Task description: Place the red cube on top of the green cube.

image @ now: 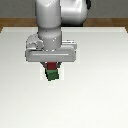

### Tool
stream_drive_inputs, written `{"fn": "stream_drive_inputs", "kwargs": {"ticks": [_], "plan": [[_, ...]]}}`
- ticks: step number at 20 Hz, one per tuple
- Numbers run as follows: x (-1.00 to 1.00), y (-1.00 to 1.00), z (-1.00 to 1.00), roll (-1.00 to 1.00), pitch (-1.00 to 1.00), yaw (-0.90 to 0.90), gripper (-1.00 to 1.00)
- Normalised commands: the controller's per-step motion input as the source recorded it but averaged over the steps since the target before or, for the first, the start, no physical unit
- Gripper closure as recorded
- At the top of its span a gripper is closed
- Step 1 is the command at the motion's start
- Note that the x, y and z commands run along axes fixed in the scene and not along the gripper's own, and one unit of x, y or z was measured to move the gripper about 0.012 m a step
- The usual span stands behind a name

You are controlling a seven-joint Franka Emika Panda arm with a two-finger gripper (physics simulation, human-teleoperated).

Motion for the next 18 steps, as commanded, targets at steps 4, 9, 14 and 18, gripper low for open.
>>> {"fn": "stream_drive_inputs", "kwargs": {"ticks": [4, 9, 14, 18], "plan": [[0.0, 0.0, -0.25, 0.0, 0.0, 0.0, -1.0], [0.0, 0.0, 0.0, 0.0, 0.0, 0.0, -1.0], [0.0, 0.0, 0.0, 0.0, 0.0, 0.0, -1.0], [0.0, 0.0, 0.0, 0.0, 0.0, 0.0, -1.0]]}}
